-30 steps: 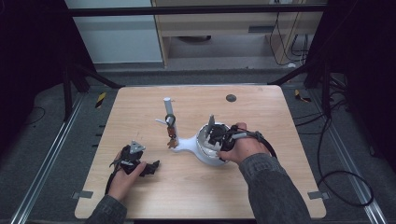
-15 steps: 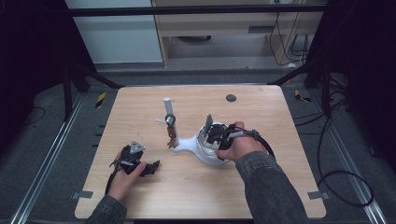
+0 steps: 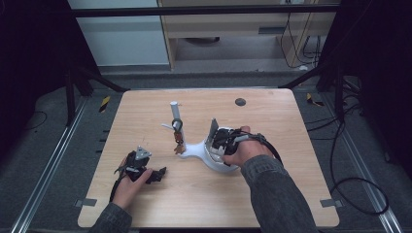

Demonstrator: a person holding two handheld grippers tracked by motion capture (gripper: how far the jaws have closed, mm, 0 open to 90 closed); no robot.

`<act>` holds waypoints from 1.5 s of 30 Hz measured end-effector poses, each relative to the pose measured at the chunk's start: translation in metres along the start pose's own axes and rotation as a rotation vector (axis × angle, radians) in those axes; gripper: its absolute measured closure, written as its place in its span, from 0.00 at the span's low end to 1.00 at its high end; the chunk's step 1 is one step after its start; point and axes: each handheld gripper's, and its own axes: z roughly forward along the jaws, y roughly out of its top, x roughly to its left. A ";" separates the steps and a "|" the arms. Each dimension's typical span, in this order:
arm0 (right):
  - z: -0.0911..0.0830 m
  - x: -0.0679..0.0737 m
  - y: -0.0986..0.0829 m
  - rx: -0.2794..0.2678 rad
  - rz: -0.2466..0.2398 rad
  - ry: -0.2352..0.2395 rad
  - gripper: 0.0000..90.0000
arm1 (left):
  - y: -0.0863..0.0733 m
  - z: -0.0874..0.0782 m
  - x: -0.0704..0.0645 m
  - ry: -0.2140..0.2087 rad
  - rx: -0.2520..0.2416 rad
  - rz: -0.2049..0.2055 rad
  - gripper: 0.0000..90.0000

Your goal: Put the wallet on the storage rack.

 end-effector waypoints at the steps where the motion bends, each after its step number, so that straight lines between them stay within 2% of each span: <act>1: 0.000 -0.001 0.000 0.004 0.001 0.000 0.34 | 0.000 0.000 0.000 0.000 0.000 0.000 0.00; 11: 0.004 -0.004 0.002 0.014 0.018 0.010 0.34 | 0.000 0.000 0.000 -0.002 0.000 0.001 0.00; 30: 0.010 -0.003 0.010 0.004 0.013 0.026 0.33 | 0.000 0.000 -0.001 -0.003 0.000 0.002 0.00; 34: 0.010 -0.004 0.010 -0.039 0.038 0.027 0.23 | 0.000 0.000 -0.001 -0.003 0.000 0.003 0.00; 38: 0.007 -0.007 0.008 -0.064 0.057 0.029 0.21 | 0.000 0.000 -0.001 -0.004 0.000 0.004 0.00; 45: 0.004 -0.007 0.004 -0.070 0.065 0.023 0.22 | 0.000 0.000 -0.001 -0.004 -0.001 0.004 0.00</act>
